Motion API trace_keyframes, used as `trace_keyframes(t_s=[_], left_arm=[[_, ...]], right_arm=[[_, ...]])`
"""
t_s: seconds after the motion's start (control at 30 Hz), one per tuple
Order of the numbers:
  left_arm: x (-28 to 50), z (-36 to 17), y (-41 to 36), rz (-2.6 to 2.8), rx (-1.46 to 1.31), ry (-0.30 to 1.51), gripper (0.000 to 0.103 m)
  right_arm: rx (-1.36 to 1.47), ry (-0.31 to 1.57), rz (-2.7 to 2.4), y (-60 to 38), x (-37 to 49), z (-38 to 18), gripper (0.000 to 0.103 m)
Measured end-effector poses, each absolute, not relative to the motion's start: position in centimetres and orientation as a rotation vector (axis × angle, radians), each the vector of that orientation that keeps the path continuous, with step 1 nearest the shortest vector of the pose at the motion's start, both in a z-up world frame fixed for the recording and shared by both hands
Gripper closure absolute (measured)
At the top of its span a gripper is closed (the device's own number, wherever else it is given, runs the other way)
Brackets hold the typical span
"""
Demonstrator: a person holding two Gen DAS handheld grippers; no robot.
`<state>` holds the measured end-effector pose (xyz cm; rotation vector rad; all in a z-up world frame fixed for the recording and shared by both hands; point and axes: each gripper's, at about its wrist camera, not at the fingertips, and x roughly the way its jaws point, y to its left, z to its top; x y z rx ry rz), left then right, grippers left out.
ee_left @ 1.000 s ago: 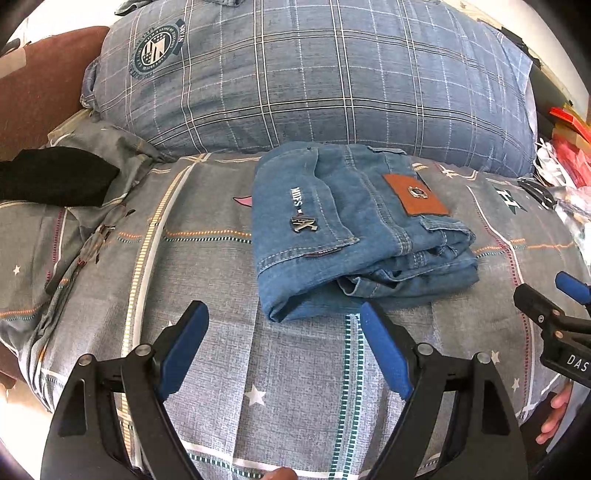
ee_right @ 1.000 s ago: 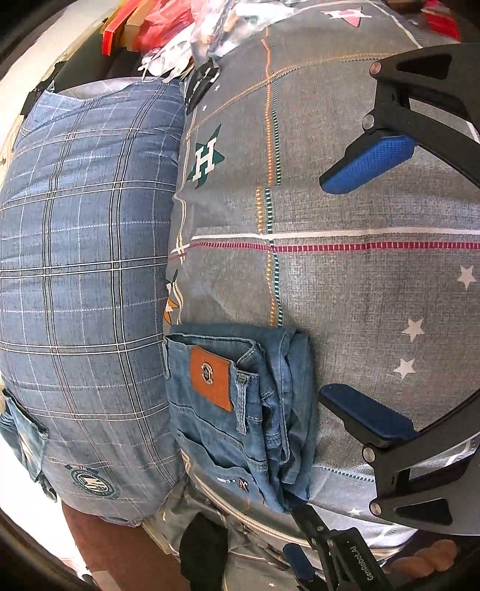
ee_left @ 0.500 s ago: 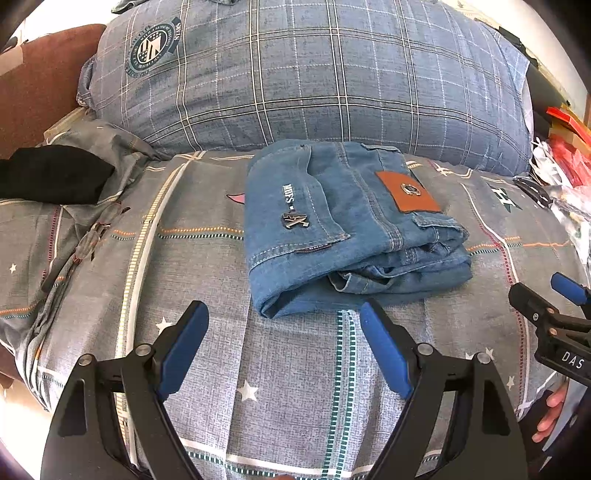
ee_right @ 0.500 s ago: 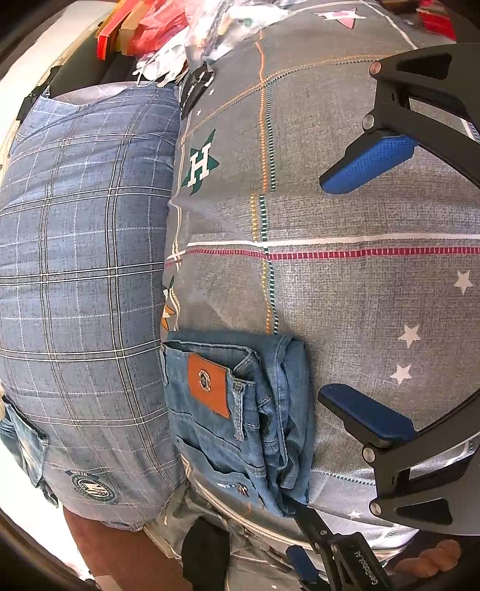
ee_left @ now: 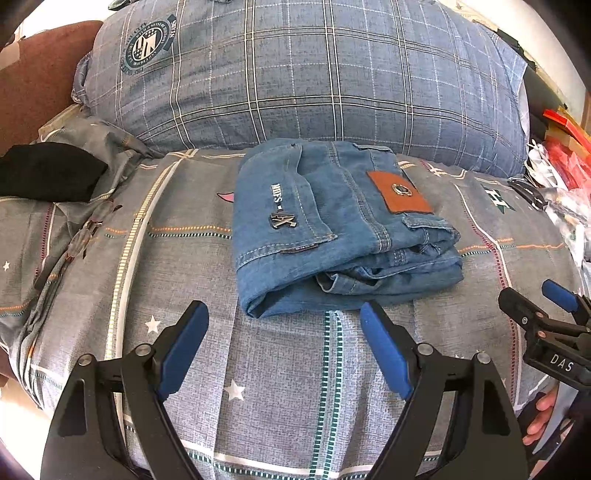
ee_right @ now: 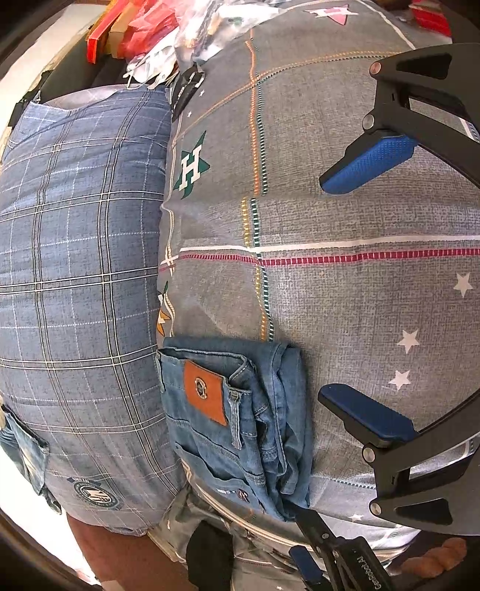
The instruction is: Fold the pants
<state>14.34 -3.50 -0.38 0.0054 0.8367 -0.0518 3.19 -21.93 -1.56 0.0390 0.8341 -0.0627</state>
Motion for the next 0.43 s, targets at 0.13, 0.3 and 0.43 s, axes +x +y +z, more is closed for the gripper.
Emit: trace_keyframes(t_s=[0.13, 0.3, 0.43], left_arm=[[14.34, -0.33, -3.55, -0.054, 0.002, 0.839, 0.018], [14.26, -0.2, -3.52, -0.056, -0.008, 0.838, 0.018], [14.22, -0.08, -3.51, -0.06, -0.019, 0.844, 0.018]], right_arm=[[0.045, 0.837, -0.067, -22.05, 3.16, -1.66, 0.0], [0.05, 0.841, -0.07, -22.24, 3.16, -1.75, 0.0], [0.05, 0.842, -0.07, -22.29, 3.21, -1.76, 0.0]])
